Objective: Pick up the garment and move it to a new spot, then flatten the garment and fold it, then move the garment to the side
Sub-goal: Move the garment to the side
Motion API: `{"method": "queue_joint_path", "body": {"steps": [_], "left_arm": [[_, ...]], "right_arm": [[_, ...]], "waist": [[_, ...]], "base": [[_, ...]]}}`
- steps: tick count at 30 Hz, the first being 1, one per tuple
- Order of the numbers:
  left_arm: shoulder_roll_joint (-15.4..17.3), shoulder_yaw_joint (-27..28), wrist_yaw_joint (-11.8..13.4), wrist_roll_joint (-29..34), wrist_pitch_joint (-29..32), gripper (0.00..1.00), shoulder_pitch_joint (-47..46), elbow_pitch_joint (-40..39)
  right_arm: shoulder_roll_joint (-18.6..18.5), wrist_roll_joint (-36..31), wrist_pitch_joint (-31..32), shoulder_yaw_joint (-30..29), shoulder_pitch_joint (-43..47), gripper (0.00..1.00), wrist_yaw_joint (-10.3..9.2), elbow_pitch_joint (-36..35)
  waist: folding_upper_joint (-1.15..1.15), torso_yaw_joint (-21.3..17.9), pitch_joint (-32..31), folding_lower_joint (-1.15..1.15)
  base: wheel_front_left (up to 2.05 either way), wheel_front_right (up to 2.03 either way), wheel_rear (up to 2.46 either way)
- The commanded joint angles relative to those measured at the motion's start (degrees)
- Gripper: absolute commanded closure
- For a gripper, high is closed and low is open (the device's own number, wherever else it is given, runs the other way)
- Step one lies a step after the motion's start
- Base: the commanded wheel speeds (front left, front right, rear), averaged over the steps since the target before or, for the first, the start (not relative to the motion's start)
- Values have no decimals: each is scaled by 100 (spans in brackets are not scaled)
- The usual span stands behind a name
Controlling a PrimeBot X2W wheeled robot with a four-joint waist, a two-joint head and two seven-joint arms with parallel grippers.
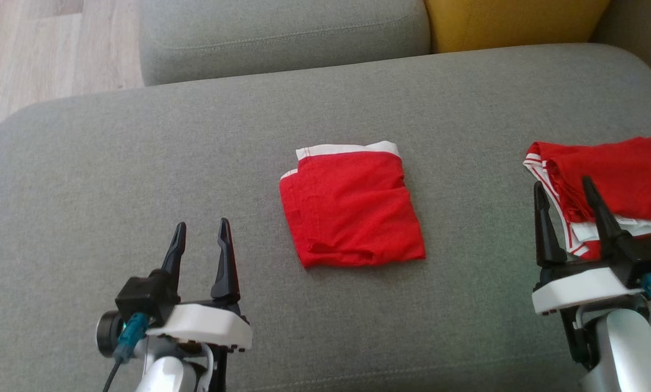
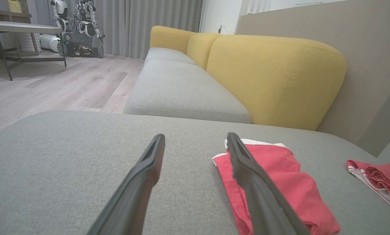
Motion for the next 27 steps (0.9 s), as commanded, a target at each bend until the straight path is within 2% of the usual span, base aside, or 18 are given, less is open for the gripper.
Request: {"method": "queue_joint_path", "body": {"steps": [1, 7, 13, 27], "left_arm": [[7, 208, 27, 61, -69, 0, -213, -217], [7, 177, 31, 78, -69, 0, -215, -224], [7, 70, 10, 116, -69, 0, -361, -204], [7, -309, 51, 112, -69, 0, -778, -97]], "right_arm": [[-11, -15, 6, 109, -49, 0, -5, -227], [14, 7, 40, 146, -72, 0, -5, -226], [4, 291, 226, 391, -387, 0, -5, -123], [-206, 1709, 968, 1213, -1600, 0, -5, 1413]], "waist": [[0, 9, -4, 0], [0, 56, 49, 0], [0, 205, 359, 0], [0, 939, 997, 0]], "base": [[0, 0, 0], [0, 0, 0], [0, 0, 0], [0, 0, 0]]}}
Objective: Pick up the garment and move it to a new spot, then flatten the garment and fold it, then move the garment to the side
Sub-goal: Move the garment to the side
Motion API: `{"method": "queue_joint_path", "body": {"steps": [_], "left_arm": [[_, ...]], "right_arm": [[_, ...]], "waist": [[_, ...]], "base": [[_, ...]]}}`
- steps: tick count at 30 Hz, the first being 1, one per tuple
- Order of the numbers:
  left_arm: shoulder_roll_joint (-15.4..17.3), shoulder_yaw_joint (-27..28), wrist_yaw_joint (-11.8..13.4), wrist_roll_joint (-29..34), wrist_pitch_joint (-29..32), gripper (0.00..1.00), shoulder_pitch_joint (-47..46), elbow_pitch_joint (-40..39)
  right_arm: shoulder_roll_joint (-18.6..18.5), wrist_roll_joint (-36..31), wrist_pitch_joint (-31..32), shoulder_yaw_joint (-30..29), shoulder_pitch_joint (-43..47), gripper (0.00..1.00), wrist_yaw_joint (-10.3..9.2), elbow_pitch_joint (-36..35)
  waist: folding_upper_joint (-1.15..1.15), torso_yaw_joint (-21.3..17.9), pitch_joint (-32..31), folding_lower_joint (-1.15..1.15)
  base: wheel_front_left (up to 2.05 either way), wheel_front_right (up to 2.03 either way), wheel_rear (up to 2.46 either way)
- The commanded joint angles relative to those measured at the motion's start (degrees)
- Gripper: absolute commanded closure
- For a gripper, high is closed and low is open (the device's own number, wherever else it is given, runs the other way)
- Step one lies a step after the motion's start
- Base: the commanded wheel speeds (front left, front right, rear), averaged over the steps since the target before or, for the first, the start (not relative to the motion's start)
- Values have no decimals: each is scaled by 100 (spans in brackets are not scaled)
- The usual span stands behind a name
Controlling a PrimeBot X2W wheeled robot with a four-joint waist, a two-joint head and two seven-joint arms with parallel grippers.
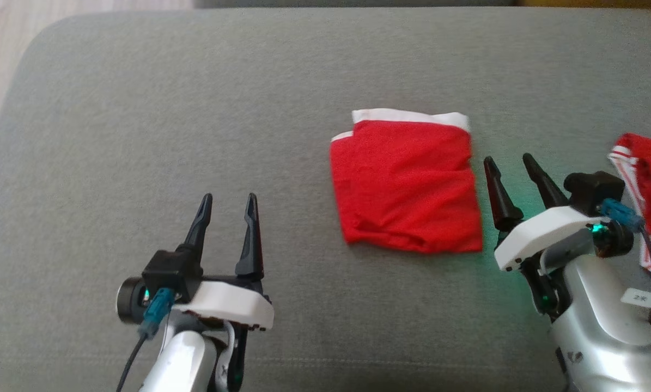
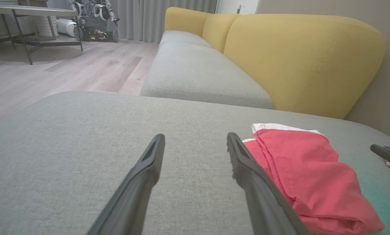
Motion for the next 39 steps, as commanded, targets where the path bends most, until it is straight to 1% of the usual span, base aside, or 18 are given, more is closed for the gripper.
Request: {"method": "queue_joint_path", "body": {"steps": [1, 6, 11, 13, 14, 17, 22, 26, 29, 32, 35, 39], "left_arm": [[9, 136, 30, 11, -69, 0, -282, -175], [9, 59, 80, -12, -69, 0, -361, -179], [9, 55, 98, -9, -69, 0, -372, -165], [9, 64, 113, -5, -69, 0, -373, -161], [9, 71, 119, 0, -69, 0, -370, -155], [9, 99, 115, 16, -69, 0, -351, -145], [9, 156, 63, 29, -69, 0, -285, -150], [9, 241, 23, 39, -69, 0, -186, -168], [9, 297, -6, 57, -69, 0, -144, -202], [9, 324, -30, 86, -69, 0, -170, -229], [9, 333, -41, 134, -69, 0, -247, -249], [9, 333, -99, 263, -69, 0, -465, -212]], "right_arm": [[-43, 80, 22, 151, -211, 0, -5, -63], [-47, 416, 147, 358, -419, 0, -5, 522], [-30, 700, 231, 578, -597, 0, -5, 1063], [-57, 736, 240, 721, -681, 86, -5, 1242], [-78, 712, 196, 810, -721, 100, -5, 1306], [-233, 453, -114, 1076, -854, 100, -5, 1443], [-609, -463, -793, 1395, -1075, 100, -5, 1570], [-928, -1140, -996, 1567, -1188, 100, -5, 1409], [-1224, -1503, -1033, 1786, -1259, 100, -5, 1154], [-1586, -1568, -950, 2052, -1340, 100, -5, 909], [-2032, -1506, -787, 2393, -1467, 100, -5, 690], [-2590, -1189, -650, 2755, -1736, 100, -5, 503]], "waist": [[0, 174, 122, 0], [0, 384, 211, 0], [0, 457, 226, 0], [0, 447, 216, 0], [0, 430, 198, 0], [0, 325, 115, 0], [0, 24, -100, 0], [0, -351, -271, 0], [0, -679, -294, 0], [0, -992, -222, 0], [0, -1296, -33, 0], [0, -1609, 337, 0]], "base": [[0, 0, 0], [0, 0, 0], [0, 0, 0], [0, 0, 0], [0, 0, 0], [0, 0, 0], [0, 0, 0], [0, 0, 0], [0, 0, 0], [0, 0, 0], [0, 0, 0], [0, 0, 0]]}}
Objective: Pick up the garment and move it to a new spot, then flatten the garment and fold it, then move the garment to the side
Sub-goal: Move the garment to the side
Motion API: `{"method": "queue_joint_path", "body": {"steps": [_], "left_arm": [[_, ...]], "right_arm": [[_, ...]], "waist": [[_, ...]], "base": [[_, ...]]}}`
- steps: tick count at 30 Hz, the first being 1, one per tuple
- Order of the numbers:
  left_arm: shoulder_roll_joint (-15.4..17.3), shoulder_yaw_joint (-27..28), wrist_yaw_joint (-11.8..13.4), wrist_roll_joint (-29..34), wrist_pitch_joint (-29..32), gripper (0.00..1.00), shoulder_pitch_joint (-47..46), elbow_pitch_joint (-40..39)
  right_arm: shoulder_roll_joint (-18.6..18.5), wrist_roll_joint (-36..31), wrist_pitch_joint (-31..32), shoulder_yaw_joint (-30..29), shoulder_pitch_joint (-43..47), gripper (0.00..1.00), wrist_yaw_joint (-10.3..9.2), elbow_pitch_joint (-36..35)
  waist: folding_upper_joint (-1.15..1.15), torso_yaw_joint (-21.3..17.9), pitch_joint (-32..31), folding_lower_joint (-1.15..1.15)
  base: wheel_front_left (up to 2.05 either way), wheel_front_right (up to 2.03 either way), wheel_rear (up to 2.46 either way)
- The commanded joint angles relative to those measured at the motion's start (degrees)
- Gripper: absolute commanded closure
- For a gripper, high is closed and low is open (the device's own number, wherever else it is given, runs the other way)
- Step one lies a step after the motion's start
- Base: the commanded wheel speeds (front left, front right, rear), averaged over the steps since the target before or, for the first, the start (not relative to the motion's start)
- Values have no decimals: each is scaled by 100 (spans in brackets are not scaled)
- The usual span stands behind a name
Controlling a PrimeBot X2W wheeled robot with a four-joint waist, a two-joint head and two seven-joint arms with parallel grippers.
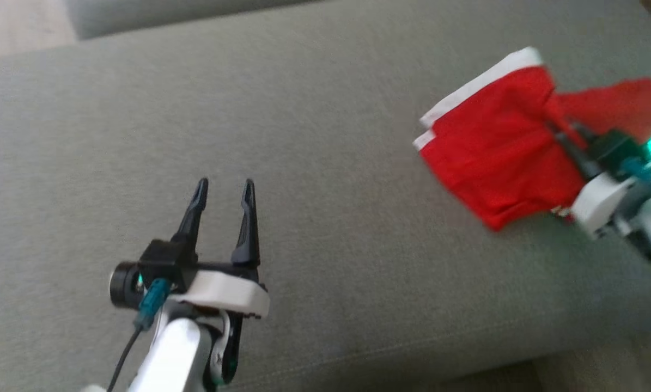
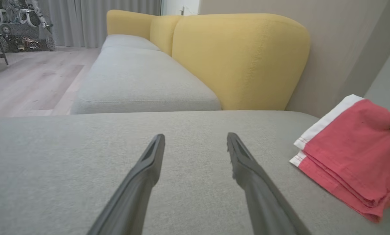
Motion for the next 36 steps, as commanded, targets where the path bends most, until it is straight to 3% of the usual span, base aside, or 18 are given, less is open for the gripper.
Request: {"method": "queue_joint_path", "body": {"steps": [1, 11, 27, 28, 29, 30, 36], "left_arm": [[11, 208, -38, 110, -44, 0, -402, -146], [11, 165, -163, 359, -44, 0, -943, 40], [11, 223, -271, 552, -44, 0, -1328, 179], [11, 219, -271, 547, -44, 0, -1339, 187], [11, 216, -269, 542, -44, 0, -1346, 196], [11, 213, -268, 533, -44, 0, -1349, 207], [11, 195, -236, 405, -44, 0, -1269, 239]], "right_arm": [[-381, 201, 53, 148, -317, 100, -5, -176], [-1012, 655, 65, 220, -886, 100, -5, 375], [-681, 362, 258, -547, -1269, 100, -5, 1680], [-657, 331, 242, -582, -1285, 83, -5, 1729], [-630, 314, 226, -639, -1301, 15, -5, 1785], [-599, 298, 224, -693, -1311, 0, -5, 1847], [-451, 89, 16, -1013, -1340, 0, -5, 2052]], "waist": [[0, -378, 467, 0], [0, -616, 1186, 0], [0, -629, 1771, 0], [0, -620, 1778, 0], [0, -611, 1779, 0], [0, -600, 1767, 0], [0, -484, 1421, 0]], "base": [[0, 0, 0], [0, 0, 0], [0, 0, 0], [0, 0, 0], [0, 0, 0], [0, 0, 0], [0, 0, 0]]}}
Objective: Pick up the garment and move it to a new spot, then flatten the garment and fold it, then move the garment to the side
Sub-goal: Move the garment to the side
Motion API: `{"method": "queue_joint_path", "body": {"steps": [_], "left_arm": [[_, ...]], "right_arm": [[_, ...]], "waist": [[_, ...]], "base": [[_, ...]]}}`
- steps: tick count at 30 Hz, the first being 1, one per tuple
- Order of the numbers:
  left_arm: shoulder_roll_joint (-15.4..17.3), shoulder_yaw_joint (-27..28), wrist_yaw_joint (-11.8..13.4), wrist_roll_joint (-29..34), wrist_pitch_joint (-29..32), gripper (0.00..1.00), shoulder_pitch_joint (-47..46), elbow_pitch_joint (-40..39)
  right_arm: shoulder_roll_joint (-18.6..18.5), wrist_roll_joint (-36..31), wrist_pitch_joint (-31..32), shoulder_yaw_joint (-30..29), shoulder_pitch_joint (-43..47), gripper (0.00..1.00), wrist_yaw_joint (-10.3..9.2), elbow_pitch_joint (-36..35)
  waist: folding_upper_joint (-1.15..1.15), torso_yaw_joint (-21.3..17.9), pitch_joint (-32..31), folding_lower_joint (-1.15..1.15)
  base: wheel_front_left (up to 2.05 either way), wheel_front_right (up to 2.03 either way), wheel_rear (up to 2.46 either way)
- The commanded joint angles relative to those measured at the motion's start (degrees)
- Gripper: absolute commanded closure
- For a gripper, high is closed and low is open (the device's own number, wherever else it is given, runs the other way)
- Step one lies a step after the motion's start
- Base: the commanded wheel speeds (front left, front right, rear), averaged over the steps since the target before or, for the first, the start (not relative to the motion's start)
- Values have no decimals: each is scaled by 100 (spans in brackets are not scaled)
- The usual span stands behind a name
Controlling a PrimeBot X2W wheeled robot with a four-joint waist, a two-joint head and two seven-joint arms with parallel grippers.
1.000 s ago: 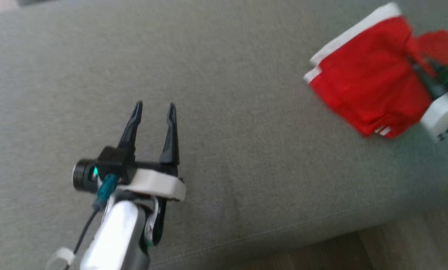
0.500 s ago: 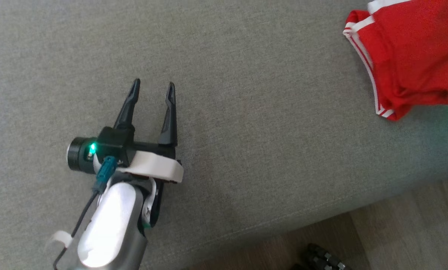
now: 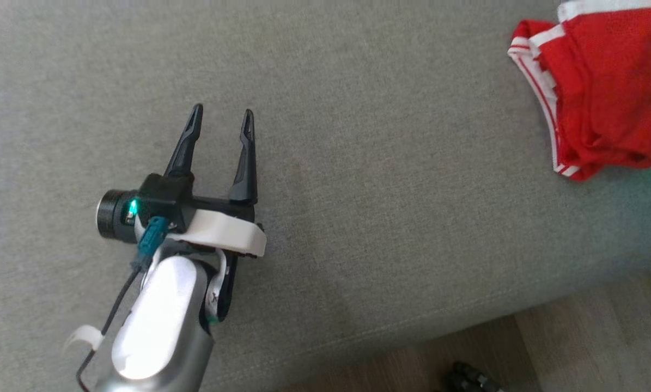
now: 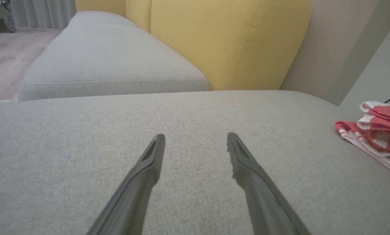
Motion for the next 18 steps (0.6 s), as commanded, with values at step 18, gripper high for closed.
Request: {"method": "queue_joint_path", "body": {"steps": [18], "left_arm": [[16, 436, 167, -476, -31, 0, 991, -459]], "right_arm": [[1534, 334, -521, -1445, 1464, 0, -5, -1932]], "waist": [[0, 679, -1830, 0]], "base": [[0, 0, 0]]}}
